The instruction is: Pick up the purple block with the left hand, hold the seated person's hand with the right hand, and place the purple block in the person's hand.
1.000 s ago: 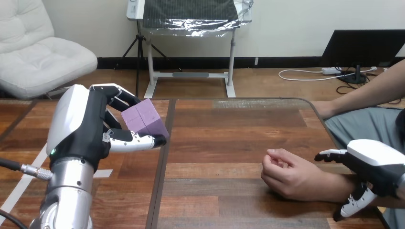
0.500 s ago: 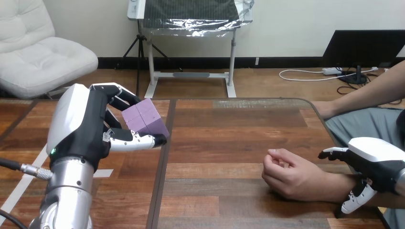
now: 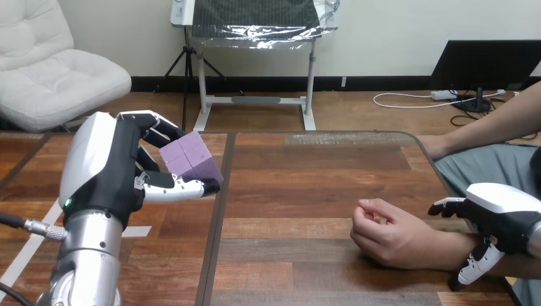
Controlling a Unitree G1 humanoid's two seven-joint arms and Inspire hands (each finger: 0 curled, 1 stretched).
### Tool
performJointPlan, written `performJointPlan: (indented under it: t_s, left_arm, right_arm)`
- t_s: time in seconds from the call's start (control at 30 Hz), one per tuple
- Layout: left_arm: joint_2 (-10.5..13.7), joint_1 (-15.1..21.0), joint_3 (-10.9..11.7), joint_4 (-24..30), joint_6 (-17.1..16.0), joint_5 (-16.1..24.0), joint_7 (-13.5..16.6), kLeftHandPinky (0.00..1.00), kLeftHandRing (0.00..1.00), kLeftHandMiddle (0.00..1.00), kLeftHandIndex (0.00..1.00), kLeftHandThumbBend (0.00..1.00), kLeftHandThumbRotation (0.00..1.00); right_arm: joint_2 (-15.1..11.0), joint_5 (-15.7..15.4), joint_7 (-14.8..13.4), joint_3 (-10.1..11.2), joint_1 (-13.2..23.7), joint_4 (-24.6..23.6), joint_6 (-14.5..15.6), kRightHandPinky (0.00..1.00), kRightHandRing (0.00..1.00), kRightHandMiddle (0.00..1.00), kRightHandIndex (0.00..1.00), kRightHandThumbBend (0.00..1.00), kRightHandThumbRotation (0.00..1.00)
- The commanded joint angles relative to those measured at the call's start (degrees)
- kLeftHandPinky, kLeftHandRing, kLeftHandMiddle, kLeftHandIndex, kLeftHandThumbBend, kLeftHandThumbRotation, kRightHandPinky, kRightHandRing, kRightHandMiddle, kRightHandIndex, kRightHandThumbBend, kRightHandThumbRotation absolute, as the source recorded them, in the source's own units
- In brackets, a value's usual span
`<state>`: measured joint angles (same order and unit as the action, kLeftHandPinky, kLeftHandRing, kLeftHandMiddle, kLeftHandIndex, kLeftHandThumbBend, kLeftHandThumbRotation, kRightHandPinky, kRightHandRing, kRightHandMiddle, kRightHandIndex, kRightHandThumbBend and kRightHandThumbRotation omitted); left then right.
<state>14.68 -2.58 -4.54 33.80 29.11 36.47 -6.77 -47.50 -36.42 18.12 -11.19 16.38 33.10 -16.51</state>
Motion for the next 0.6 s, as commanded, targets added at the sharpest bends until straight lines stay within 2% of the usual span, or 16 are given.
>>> performJointPlan:
  t_s: [0.0,0.37,0.47,0.57]
  left_arm:
    - [-0.1,1.6,0.8,1.9,-1.1,-0.2,0.1,0.18,0.26,0.35,0.43,0.72,0.00]
    - [0.0,1.7,0.9,1.5,-2.0,-0.9,0.4,0.18,0.26,0.34,0.43,0.72,0.00]
    - [-0.1,1.8,1.0,1.4,-2.1,-1.0,0.5,0.18,0.25,0.34,0.43,0.72,0.00]
    - [-0.1,1.8,1.0,1.3,-2.2,-1.1,0.5,0.18,0.25,0.34,0.43,0.72,0.00]
  right_arm:
    - [-0.5,0.6,0.8,-0.6,0.7,2.9,1.6,0.57,0.76,0.81,0.82,1.00,0.09]
    - [-0.5,2.3,4.6,-1.3,1.0,2.7,0.5,0.48,0.64,0.72,0.75,0.97,0.07]
    - [-0.4,2.2,5.0,-1.4,0.9,2.4,0.8,0.43,0.58,0.66,0.73,0.96,0.08]
    - [-0.1,2.5,5.3,-1.4,0.9,2.5,0.6,0.42,0.56,0.63,0.70,0.97,0.07]
